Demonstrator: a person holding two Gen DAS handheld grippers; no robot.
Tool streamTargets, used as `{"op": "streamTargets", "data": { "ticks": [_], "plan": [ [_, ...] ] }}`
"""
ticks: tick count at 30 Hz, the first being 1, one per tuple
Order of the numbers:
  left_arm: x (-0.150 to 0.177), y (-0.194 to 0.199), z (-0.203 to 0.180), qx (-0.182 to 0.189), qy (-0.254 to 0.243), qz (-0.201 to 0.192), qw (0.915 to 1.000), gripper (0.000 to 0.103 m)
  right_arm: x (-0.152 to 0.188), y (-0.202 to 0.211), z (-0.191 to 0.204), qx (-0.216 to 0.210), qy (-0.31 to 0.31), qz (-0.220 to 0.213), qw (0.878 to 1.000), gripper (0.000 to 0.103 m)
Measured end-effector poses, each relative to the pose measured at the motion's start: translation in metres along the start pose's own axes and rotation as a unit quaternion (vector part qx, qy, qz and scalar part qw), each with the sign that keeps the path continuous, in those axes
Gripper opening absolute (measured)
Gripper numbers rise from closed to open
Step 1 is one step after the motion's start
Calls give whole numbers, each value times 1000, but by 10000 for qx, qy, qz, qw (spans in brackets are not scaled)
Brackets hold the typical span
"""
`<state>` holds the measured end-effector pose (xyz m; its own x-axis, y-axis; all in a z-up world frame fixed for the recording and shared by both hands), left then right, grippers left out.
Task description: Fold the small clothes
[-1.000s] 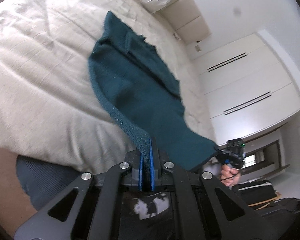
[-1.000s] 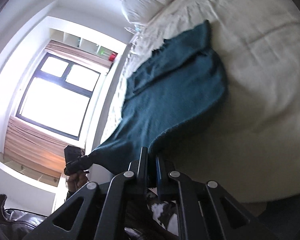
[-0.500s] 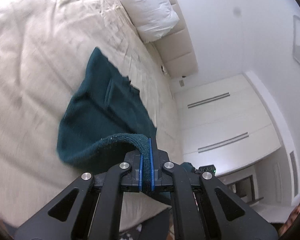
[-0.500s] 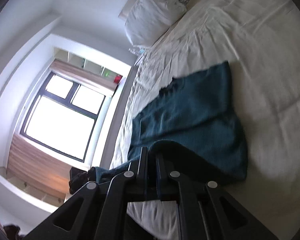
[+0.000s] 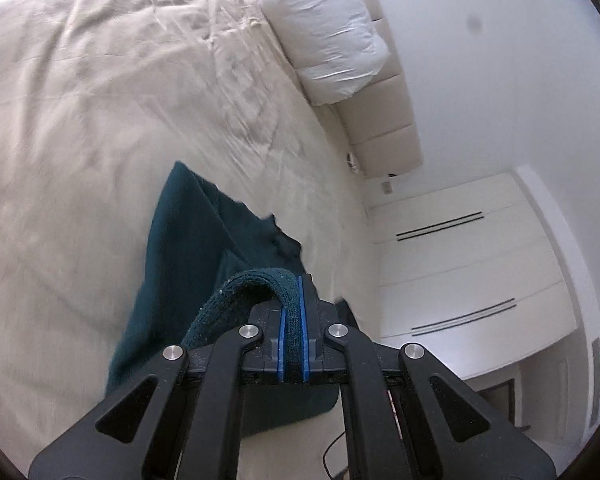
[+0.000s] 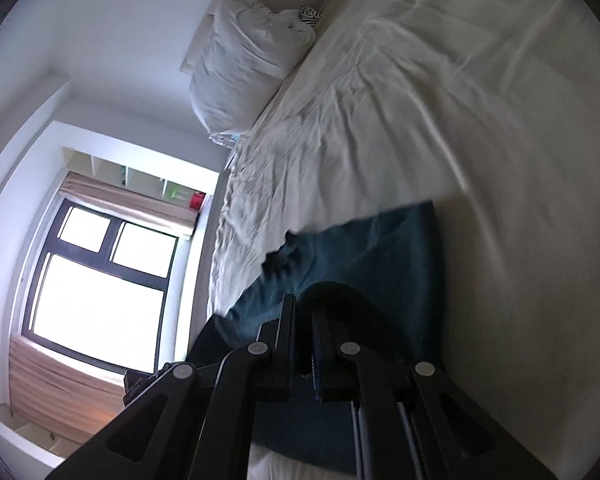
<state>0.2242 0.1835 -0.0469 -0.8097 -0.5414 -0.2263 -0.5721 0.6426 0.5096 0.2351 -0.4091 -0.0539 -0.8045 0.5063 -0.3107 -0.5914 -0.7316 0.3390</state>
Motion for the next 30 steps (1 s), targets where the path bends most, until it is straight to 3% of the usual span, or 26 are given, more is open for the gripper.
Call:
{"op": "streamTargets", "data": {
  "ticks": [7, 9, 12, 14, 15, 16, 18, 21, 25, 30],
  "plan": [
    [-42, -56, 17, -280, 186, 32, 9994, 4, -31, -35, -24, 320, -192, 46, 9993, 8],
    [-51, -71, 26, -516, 224, 19, 9984, 4, -39, -42, -37, 414, -375, -31, 9984, 11],
    [-63, -94, 56, -735, 622, 100, 9953, 8, -48, -51, -58, 527, -623, -184, 9965, 15],
    [-65, -96, 69, -682, 795, 75, 9945, 20, -49, -56, -68, 622, -766, -132, 9950, 30],
    [-65, -92, 71, -605, 794, -42, 9950, 36, -48, -56, -67, 689, -651, -159, 9954, 39],
    [-65, -89, 72, -575, 757, -117, 9954, 61, -46, -55, -64, 718, -508, -172, 9960, 47],
    [-66, -78, 74, -696, 755, -356, 9941, 79, -45, -54, -59, 695, -327, -153, 9969, 57],
    [-67, -66, 76, -612, 777, -388, 9943, 79, -46, -48, -51, 753, -232, -212, 9967, 60],
    [-44, -52, 59, -713, 243, -301, 9967, 79, -38, -28, -33, 851, 116, -246, 9960, 61],
    [3, -50, 43, -1240, -514, -198, 9908, 78, 1, -8, -17, 1331, 735, -36, 9884, 61]
  ]
}}
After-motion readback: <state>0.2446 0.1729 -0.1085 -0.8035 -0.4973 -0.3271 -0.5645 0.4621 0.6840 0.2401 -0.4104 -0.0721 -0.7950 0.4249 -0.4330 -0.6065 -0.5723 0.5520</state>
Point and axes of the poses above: each gripper's, at about its wrist camera, not at the fingertips, and y roughly against the way its jaws point, z to its left, x to its underside, the point moved 2 cm from there along -y, roughly the way its jaws point, and after that the axes turned 8 degrees about -x, right-handed, at the moved point
